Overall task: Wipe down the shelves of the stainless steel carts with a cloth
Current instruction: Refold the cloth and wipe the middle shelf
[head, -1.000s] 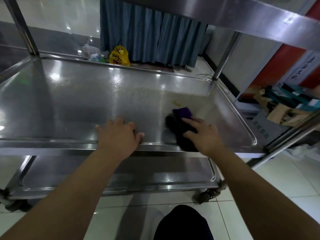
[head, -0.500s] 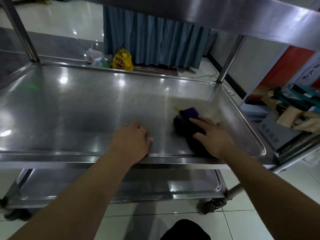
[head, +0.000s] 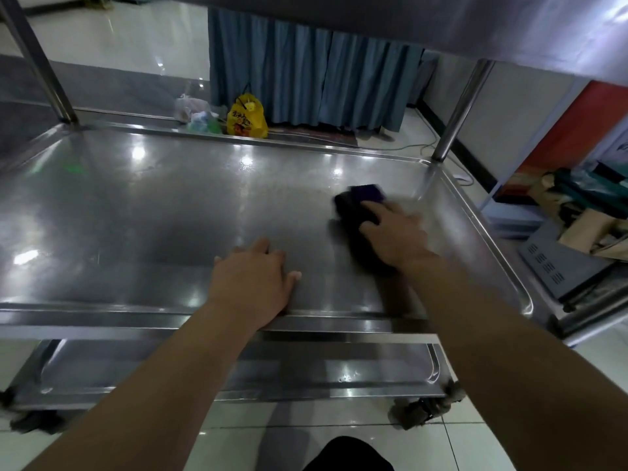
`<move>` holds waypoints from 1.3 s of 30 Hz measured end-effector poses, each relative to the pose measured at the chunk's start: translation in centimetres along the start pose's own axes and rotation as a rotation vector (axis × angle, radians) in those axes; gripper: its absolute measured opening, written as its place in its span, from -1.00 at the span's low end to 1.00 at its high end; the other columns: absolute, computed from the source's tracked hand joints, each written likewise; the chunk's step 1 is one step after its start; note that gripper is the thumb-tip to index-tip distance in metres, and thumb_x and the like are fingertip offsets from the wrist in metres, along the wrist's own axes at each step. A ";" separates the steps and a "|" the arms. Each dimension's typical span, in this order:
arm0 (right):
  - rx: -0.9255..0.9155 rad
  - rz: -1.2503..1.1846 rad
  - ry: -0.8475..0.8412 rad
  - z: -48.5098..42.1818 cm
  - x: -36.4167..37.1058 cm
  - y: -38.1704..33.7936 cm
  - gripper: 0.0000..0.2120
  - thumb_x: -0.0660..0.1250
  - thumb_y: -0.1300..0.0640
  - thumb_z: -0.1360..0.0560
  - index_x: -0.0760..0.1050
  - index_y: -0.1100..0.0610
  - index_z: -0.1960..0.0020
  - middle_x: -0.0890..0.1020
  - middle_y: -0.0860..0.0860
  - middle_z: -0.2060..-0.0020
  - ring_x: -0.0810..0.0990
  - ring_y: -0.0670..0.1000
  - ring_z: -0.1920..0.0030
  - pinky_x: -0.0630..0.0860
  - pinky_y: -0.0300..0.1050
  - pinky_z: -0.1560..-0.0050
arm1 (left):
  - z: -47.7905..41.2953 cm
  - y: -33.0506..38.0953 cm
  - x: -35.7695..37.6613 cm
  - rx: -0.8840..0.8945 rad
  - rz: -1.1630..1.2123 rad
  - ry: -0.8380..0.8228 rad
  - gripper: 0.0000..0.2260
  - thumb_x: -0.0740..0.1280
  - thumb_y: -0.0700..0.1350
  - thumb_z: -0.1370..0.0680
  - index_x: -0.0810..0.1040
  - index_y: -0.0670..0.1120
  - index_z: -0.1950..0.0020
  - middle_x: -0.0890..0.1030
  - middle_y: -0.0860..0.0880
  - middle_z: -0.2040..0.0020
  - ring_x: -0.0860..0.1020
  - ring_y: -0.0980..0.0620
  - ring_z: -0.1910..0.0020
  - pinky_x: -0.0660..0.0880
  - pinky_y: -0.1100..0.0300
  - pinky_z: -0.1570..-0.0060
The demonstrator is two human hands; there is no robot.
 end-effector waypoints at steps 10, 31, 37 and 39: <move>-0.347 -0.017 -0.069 3.5 1.9 -3.3 -0.46 0.03 -0.25 -0.43 0.11 -0.36 -0.41 0.16 -0.18 -0.48 0.25 0.05 -0.24 0.26 -0.06 -0.12 | -1.2 3.6 0.3 0.157 -0.012 0.103 -0.71 0.14 0.02 -0.55 0.43 -0.01 -0.23 0.42 -0.05 -0.22 0.42 -0.14 -0.20 0.41 -0.04 -0.15; 0.400 0.077 0.103 11.4 -3.6 13.2 -0.46 0.08 -0.12 -0.51 0.10 -0.21 -0.47 0.16 -0.06 -0.49 0.16 0.21 -0.35 0.23 0.15 -0.27 | -2.2 8.3 3.3 0.045 0.053 0.019 -0.69 -0.03 0.17 -0.58 0.26 0.23 -0.31 0.22 -0.10 -0.36 0.15 -0.36 -0.36 0.05 -0.49 -0.19; 0.049 0.040 0.022 13.1 -2.9 10.3 -0.50 0.09 -0.22 -0.48 0.11 -0.38 -0.41 0.18 -0.22 -0.46 0.21 0.06 -0.20 0.21 -0.05 -0.07 | -2.0 7.9 3.2 0.046 0.038 0.027 -0.67 -0.05 0.18 -0.58 0.23 0.22 -0.33 0.25 -0.10 -0.35 0.18 -0.36 -0.35 0.08 -0.48 -0.20; 0.279 0.115 0.049 12.5 -4.5 14.3 -0.50 0.10 -0.12 -0.53 0.11 -0.30 -0.44 0.17 -0.15 -0.49 0.23 0.17 -0.28 0.24 0.03 -0.17 | -1.8 8.1 3.0 0.055 0.023 0.052 -0.65 -0.06 0.18 -0.58 0.23 0.23 -0.34 0.27 -0.09 -0.34 0.20 -0.35 -0.34 0.10 -0.46 -0.20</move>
Point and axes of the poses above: each hand's wrist, its own z-axis away from the middle knuckle, its own x-axis out of the palm, y = z × x, the point moved 9 cm from there along -z, towards the middle knuckle
